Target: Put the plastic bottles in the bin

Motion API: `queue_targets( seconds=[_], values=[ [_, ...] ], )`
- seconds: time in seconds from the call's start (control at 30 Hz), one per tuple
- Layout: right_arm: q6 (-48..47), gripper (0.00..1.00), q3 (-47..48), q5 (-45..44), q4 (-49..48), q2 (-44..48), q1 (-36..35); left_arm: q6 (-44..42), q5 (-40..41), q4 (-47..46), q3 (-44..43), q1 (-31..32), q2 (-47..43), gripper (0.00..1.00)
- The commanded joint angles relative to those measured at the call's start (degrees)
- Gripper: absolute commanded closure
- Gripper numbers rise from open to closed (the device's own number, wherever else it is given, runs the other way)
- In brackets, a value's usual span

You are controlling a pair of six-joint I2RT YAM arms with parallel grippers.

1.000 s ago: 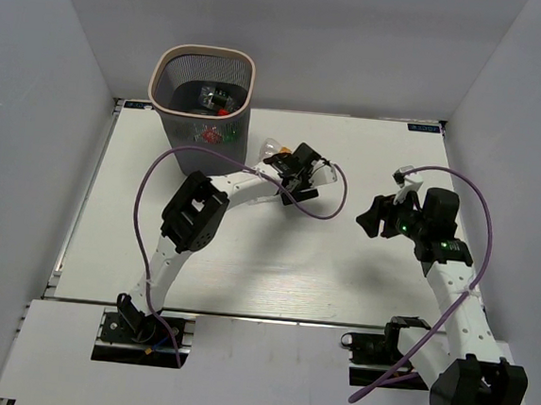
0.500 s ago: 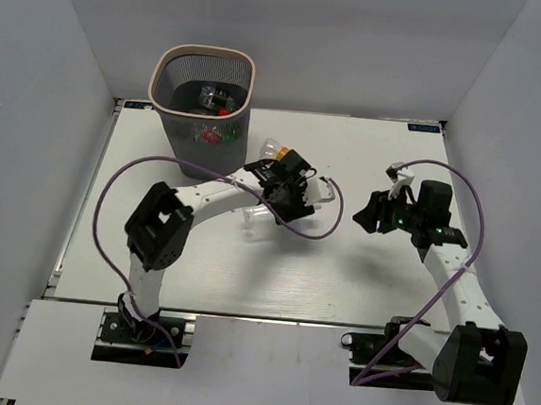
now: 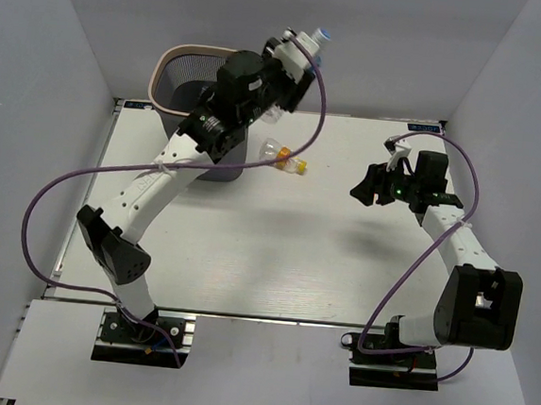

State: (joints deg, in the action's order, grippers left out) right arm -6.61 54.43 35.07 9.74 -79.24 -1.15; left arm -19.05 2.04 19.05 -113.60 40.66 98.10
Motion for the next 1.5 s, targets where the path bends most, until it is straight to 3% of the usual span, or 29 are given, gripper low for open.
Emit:
queue_targets(
  seconds=[0.0, 0.2, 0.3, 0.33, 0.37, 0.4, 0.43, 0.5, 0.67, 0.8, 0.9, 0.93, 1.07, 1.2, 1.47],
  values=[
    [-0.9, 0.34, 2.3, 2.2, -1.8, 0.3, -0.2, 5.6, 14.0, -7.3, -2.2, -4.0, 2.6, 0.65],
    [-4.4, 0.36, 2.3, 2.6, -0.3, 0.8, -0.5, 13.0, 24.7, -9.8, -4.4, -13.4, 5.4, 0.63],
    [-5.3, 0.36, 1.9, 3.0, -0.1, 1.1, -0.7, 14.8, 27.1, -8.7, -5.4, -16.9, 6.8, 0.56],
    [-5.9, 0.36, 1.7, 3.2, -0.2, 1.2, -0.7, 15.4, 27.1, -6.2, -6.0, -17.7, 7.4, 0.48],
    [-6.0, 0.34, 1.6, 3.2, -0.1, 1.2, -0.9, 16.1, 26.4, -4.8, -6.7, -18.9, 7.4, 0.09],
    [-6.4, 0.32, 1.9, 4.4, 0.0, 1.1, -1.3, 16.1, 25.1, -3.4, -8.3, -19.0, 8.3, 0.0],
    [-8.3, 0.19, 2.2, 5.2, 0.4, 0.2, -1.4, 16.1, 21.5, -1.0, -9.1, -19.5, 9.0, 0.0],
    [-10.7, 0.1, 4.2, 9.4, 1.2, -1.1, -2.6, 15.6, 19.2, 0.6, -9.8, -19.5, 9.0, 0.0],
    [-22.5, 0.1, 13.7, 22.6, 3.5, -11.8, -6.2, 13.9, 1.7, 1.3, -2.4, -18.9, 1.2, 0.0],
    [-25.6, 0.1, 22.4, 21.0, -1.5, -21.4, -11.5, 14.8, -17.5, 1.9, 7.8, -18.2, -9.1, 0.0],
    [-25.7, 0.1, 30.9, 20.3, -3.1, -30.5, -13.3, 18.6, -23.3, -0.9, 21.5, -18.2, -18.3, 0.0],
    [-26.3, 0.1, 32.6, 18.8, -2.8, -34.2, -14.0, 19.3, -23.9, -0.9, 27.6, -17.6, -24.5, 0.0],
    [-25.5, 0.1, 38.3, 11.5, -6.6, -42.3, -16.3, 20.5, -23.1, 5.0, 36.8, -17.6, -36.7, 0.0],
    [-25.2, 0.1, 41.9, 3.4, -9.1, -47.3, -17.7, 22.5, -21.8, 11.6, 44.3, -17.6, -43.8, 0.0],
    [-24.3, 0.1, 49.8, -4.3, -11.2, -54.5, -19.1, 29.2, -21.1, 10.3, 54.8, -17.6, -50.7, 0.0]
  ],
)
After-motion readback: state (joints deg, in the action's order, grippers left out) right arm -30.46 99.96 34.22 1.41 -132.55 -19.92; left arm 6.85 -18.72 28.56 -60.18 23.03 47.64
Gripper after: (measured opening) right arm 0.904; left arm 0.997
